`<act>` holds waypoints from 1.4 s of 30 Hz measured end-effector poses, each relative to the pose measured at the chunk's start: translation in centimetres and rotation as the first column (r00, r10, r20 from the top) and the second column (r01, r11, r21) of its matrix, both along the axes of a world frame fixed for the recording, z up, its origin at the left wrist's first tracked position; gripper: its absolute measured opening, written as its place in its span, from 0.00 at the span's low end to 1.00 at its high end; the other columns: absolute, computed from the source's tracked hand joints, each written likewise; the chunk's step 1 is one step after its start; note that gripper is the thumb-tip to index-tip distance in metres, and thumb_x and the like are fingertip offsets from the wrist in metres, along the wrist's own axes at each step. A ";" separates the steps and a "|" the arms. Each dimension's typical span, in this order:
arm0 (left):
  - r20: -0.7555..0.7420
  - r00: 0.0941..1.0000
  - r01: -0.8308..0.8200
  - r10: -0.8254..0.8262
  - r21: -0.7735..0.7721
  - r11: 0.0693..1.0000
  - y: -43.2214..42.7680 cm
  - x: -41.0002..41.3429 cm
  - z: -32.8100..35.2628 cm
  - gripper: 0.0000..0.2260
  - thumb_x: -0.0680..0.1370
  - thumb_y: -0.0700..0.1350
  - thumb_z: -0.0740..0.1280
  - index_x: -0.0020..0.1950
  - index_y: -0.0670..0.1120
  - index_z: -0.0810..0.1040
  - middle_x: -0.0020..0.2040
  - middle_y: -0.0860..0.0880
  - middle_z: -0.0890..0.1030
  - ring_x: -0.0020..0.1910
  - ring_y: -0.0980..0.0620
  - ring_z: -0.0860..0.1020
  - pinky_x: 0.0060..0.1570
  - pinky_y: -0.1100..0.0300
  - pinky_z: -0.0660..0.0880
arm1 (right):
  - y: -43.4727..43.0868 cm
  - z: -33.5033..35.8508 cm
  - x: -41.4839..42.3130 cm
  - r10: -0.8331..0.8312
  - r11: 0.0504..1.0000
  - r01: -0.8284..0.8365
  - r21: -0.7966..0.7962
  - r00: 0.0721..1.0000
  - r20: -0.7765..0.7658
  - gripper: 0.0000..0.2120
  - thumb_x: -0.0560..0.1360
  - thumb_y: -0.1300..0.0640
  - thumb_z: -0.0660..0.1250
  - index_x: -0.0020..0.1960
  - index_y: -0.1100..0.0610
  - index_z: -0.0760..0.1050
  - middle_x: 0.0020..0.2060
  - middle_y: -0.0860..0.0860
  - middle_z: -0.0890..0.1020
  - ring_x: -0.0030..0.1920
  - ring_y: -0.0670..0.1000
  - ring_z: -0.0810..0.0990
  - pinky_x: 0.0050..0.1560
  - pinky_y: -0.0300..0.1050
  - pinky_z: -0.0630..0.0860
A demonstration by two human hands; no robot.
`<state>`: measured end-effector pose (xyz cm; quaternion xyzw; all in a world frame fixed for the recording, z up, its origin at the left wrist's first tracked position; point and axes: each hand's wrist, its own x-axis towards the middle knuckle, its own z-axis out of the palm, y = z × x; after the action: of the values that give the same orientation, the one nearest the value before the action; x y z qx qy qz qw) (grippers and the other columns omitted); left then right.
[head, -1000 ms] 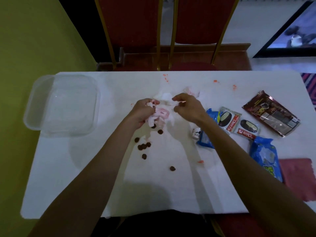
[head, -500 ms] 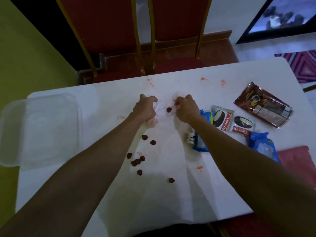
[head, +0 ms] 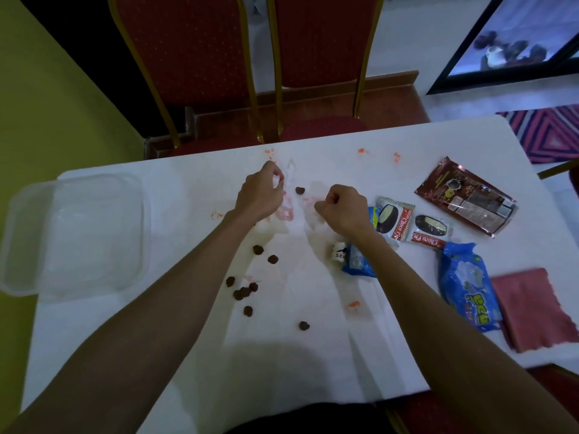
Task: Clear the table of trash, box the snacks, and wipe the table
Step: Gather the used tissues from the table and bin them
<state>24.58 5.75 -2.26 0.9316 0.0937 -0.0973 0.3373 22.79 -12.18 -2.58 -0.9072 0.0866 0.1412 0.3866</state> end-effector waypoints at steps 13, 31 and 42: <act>-0.255 0.907 -0.421 0.335 -0.584 0.694 -4.1 -10.1 -0.5 0.13 0.79 0.54 0.68 0.58 0.49 0.78 0.53 0.50 0.83 0.49 0.54 0.83 0.43 0.62 0.79 | 3.2 0.9 -7.7 0.029 0.961 -0.004 0.278 0.996 -0.088 0.09 0.77 0.55 0.67 0.56 0.54 0.77 0.47 0.50 0.83 0.48 0.50 0.82 0.48 0.47 0.81; -0.309 0.838 -0.543 0.450 -0.560 0.626 -1.1 -14.2 1.2 0.09 0.72 0.37 0.73 0.48 0.50 0.82 0.49 0.47 0.85 0.50 0.46 0.83 0.51 0.51 0.82 | -2.4 -3.0 -6.9 0.581 0.493 -0.480 -0.725 0.802 -0.136 0.12 0.81 0.54 0.60 0.61 0.55 0.78 0.56 0.54 0.81 0.61 0.56 0.74 0.60 0.50 0.68; -0.370 0.834 -0.550 0.409 -0.613 0.567 -5.9 -15.3 2.4 0.09 0.74 0.37 0.71 0.54 0.43 0.83 0.46 0.44 0.85 0.43 0.47 0.83 0.43 0.57 0.80 | -1.6 0.1 -12.4 0.031 0.957 0.041 0.288 0.970 -0.242 0.06 0.77 0.60 0.64 0.43 0.59 0.77 0.35 0.53 0.78 0.37 0.50 0.77 0.38 0.47 0.76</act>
<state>9.25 -0.15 0.19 0.6583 0.3311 -0.1159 0.6660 10.39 -13.74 -2.48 -0.8160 0.1141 0.2617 0.5026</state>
